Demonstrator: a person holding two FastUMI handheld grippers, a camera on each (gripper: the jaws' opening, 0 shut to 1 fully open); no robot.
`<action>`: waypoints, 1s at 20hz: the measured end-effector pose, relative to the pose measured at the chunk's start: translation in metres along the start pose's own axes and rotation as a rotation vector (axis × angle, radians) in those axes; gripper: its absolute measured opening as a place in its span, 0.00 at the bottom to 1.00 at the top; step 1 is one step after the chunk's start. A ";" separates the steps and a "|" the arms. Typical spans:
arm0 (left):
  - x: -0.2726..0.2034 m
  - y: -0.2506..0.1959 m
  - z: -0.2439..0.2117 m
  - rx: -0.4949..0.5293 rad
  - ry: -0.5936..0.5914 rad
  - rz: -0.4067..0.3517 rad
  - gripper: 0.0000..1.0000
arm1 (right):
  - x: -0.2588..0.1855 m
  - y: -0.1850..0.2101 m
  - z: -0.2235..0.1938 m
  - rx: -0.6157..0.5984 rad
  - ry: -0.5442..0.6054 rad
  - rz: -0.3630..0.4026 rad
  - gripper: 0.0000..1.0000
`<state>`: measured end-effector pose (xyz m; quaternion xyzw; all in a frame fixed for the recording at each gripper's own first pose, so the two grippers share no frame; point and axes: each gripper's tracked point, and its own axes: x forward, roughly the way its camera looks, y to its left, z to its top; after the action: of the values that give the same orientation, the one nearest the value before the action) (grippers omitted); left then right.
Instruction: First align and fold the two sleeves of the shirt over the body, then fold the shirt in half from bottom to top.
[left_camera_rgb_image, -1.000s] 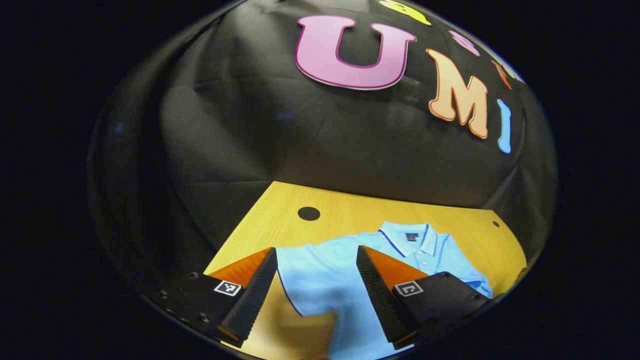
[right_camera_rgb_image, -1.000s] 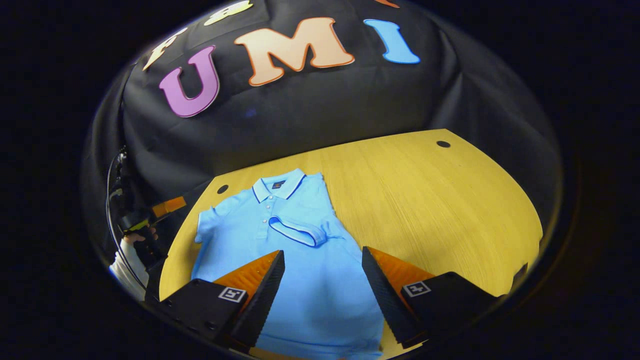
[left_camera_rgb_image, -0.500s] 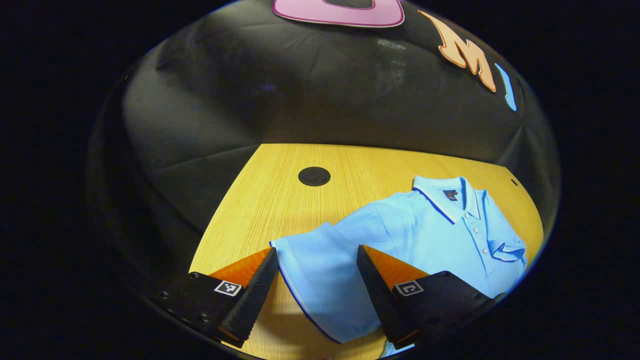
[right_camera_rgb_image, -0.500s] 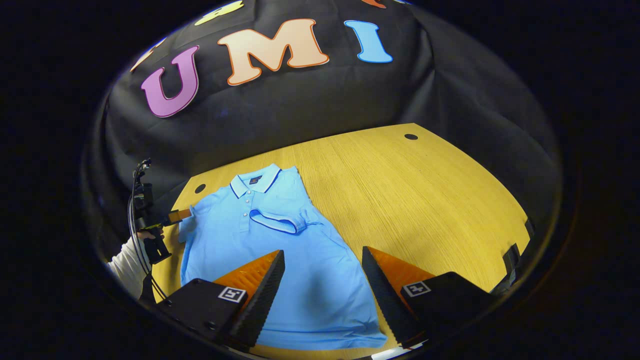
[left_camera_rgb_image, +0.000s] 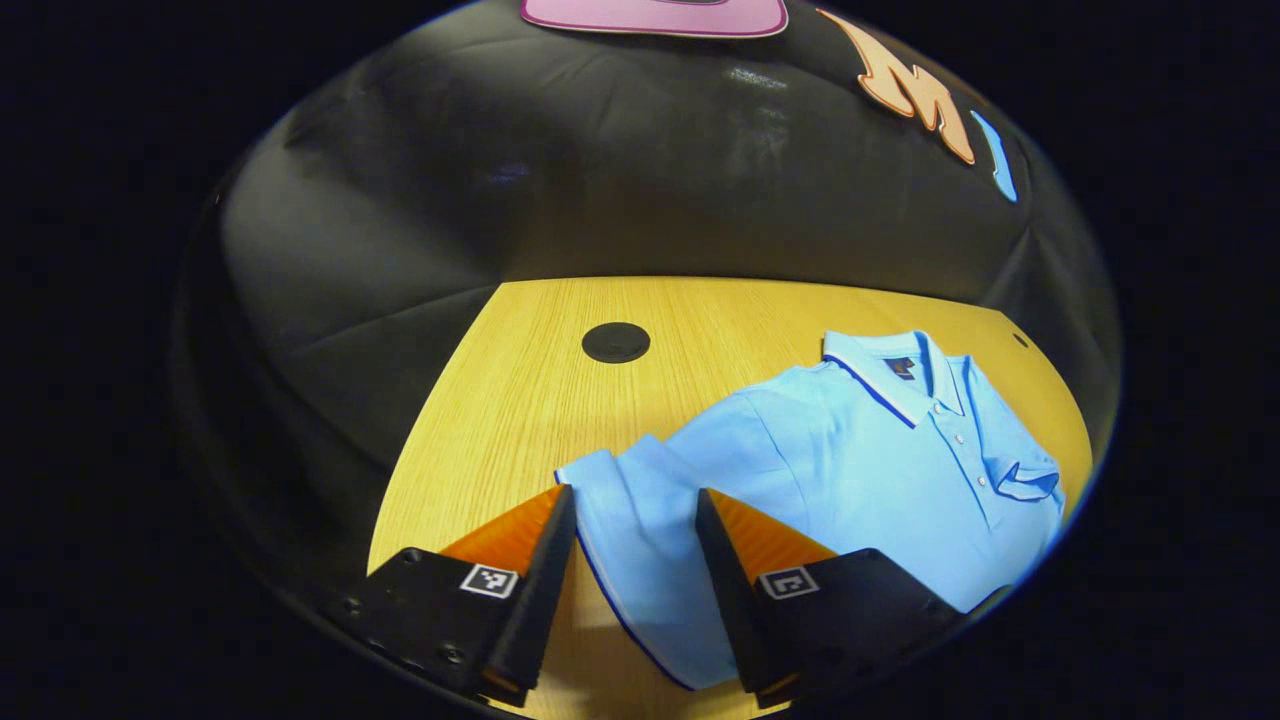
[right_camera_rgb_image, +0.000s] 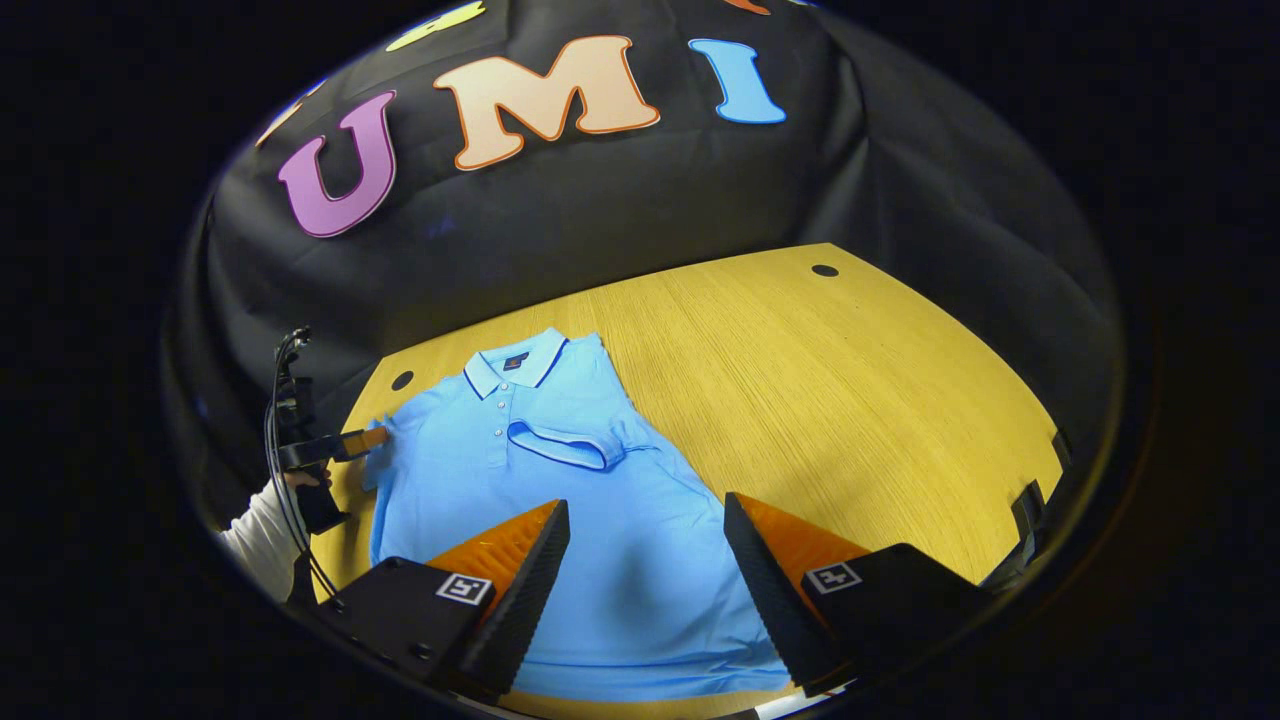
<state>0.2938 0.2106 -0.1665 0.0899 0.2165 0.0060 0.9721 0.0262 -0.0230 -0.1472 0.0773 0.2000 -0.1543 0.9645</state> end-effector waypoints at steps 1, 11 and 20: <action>-0.001 -0.003 -0.001 -0.003 -0.001 -0.012 0.63 | 0.000 0.000 0.000 -0.001 -0.001 -0.001 0.98; -0.007 -0.019 0.008 -0.081 -0.036 -0.038 0.00 | -0.004 -0.003 -0.001 -0.014 -0.005 -0.013 0.98; -0.043 -0.121 0.066 -0.005 -0.154 -0.232 0.00 | -0.005 0.005 -0.005 -0.038 -0.006 0.002 0.98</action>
<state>0.2792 0.0781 -0.1110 0.0622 0.1504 -0.1126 0.9802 0.0218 -0.0162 -0.1499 0.0586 0.2000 -0.1499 0.9665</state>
